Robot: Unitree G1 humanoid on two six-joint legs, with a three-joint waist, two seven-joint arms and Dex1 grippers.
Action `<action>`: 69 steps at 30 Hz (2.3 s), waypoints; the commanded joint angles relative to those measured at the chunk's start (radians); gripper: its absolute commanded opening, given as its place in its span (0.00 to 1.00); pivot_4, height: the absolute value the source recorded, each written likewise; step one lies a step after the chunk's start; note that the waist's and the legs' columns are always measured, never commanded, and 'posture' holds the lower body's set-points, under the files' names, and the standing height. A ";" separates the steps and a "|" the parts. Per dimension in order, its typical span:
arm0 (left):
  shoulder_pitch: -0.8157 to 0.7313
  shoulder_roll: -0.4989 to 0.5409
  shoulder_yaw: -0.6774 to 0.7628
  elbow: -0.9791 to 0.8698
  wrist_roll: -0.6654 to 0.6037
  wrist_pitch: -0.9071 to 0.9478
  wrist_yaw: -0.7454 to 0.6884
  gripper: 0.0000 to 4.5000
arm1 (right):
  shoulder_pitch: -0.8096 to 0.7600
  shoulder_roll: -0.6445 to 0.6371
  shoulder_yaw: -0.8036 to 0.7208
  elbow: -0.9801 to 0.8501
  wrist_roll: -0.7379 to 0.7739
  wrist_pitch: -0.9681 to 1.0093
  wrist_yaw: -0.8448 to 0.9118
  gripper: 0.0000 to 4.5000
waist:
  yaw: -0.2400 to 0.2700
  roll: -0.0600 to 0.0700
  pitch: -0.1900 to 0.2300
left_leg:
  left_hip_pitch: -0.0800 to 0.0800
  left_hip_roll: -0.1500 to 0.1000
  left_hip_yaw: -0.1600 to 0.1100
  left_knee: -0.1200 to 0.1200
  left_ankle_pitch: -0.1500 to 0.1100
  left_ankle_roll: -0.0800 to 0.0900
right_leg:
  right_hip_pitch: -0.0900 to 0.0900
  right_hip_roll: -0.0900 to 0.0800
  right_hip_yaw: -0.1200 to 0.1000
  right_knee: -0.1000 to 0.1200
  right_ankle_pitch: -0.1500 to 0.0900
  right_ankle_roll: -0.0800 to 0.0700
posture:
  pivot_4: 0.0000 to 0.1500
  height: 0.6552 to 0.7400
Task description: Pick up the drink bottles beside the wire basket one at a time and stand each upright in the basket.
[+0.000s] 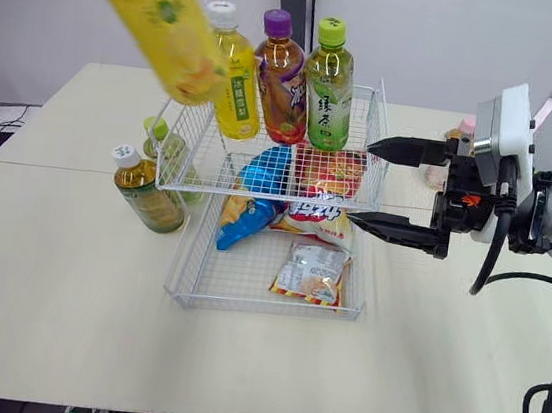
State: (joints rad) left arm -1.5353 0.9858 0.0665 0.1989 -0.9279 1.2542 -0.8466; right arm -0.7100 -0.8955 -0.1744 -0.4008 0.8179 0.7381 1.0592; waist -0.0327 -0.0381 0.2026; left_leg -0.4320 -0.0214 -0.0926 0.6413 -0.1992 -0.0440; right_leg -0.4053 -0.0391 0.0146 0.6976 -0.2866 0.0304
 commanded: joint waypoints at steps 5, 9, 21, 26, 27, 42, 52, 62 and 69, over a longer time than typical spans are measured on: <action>-0.003 -0.162 -0.117 0.009 0.177 -0.167 -0.055 0.31 | 0.035 -0.028 -0.071 -0.062 0.042 0.021 -0.071 1.00 | -0.003 0.001 0.001 | -0.001 0.001 0.001 -0.001 0.000 0.000 | -0.002 0.000 0.001 0.000 0.000 -0.001 | 1.00 1.00; 0.033 -0.285 -0.126 0.012 0.226 -0.220 -0.026 0.31 | 0.059 -0.041 -0.094 -0.068 0.050 0.031 -0.093 1.00 | 0.000 0.001 0.001 | -0.001 0.001 0.002 -0.001 0.000 0.000 | -0.002 -0.001 0.002 -0.001 0.000 0.000 | 1.00 1.00; 0.046 -0.468 -0.167 0.149 0.390 -0.366 -0.034 0.31 | 0.139 -0.062 -0.160 -0.111 0.066 0.021 -0.150 1.00 | 0.000 0.002 0.001 | -0.001 0.001 0.003 0.000 0.000 0.000 | -0.001 -0.001 0.002 0.000 0.000 0.000 | 1.00 1.00; 0.041 -0.481 -0.175 0.188 0.408 -0.354 -0.103 0.31 | 0.179 -0.067 -0.184 -0.132 0.064 0.012 -0.165 1.00 | 0.001 0.002 0.001 | -0.001 0.000 0.002 0.000 0.000 0.000 | -0.001 -0.001 0.002 0.000 0.000 0.000 | 1.00 1.00; 0.040 -0.483 -0.175 0.193 0.413 -0.356 -0.109 0.31 | 0.185 -0.067 -0.187 -0.136 0.063 0.011 -0.169 1.00 | 0.001 0.002 0.001 | -0.001 0.000 0.002 0.000 0.000 0.000 | -0.001 -0.001 0.002 0.000 0.000 0.000 | 1.00 1.00; 0.039 -0.352 -0.121 0.095 0.421 -0.341 -0.221 1.00 | 0.183 -0.085 -0.175 -0.149 0.065 0.005 -0.190 1.00 | -0.002 0.002 0.001 | 0.000 0.001 0.002 0.000 0.000 0.000 | -0.001 -0.001 0.002 0.000 0.000 0.000 | 1.00 1.00; 0.188 -0.137 0.050 -0.077 0.362 -0.262 -0.197 1.00 | 0.086 -0.060 -0.130 -0.072 0.055 -0.048 -0.159 1.00 | -0.003 0.002 0.001 | 0.000 0.001 0.002 0.001 0.000 0.000 | -0.001 -0.001 0.002 0.000 0.000 0.000 | 1.00 1.00; 0.487 0.153 0.335 -0.161 0.366 -0.243 -0.116 1.00 | 0.018 -0.052 -0.062 -0.035 0.057 -0.081 -0.096 1.00 | -0.007 0.003 0.001 | 0.001 0.002 0.002 0.000 0.000 0.000 | 0.000 -0.001 0.002 0.000 0.000 0.000 | 1.00 1.00; 0.840 0.244 0.570 -0.212 0.380 -0.265 -0.138 1.00 | -0.084 0.012 0.065 -0.026 0.061 -0.083 -0.017 1.00 | -0.006 0.003 0.001 | 0.001 0.003 0.002 0.000 0.000 0.000 | 0.000 -0.001 0.002 0.000 0.000 0.000 | 1.00 1.00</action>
State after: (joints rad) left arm -0.7215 1.2047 0.5537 0.0030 -0.5635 1.0134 -0.9750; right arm -0.7700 -0.8848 -0.1119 -0.4160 0.8778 0.6701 1.0234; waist -0.0387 -0.0351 0.2034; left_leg -0.4310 -0.0186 -0.0902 0.6411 -0.1993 -0.0438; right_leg -0.4058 -0.0398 0.0165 0.6974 -0.2871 0.0300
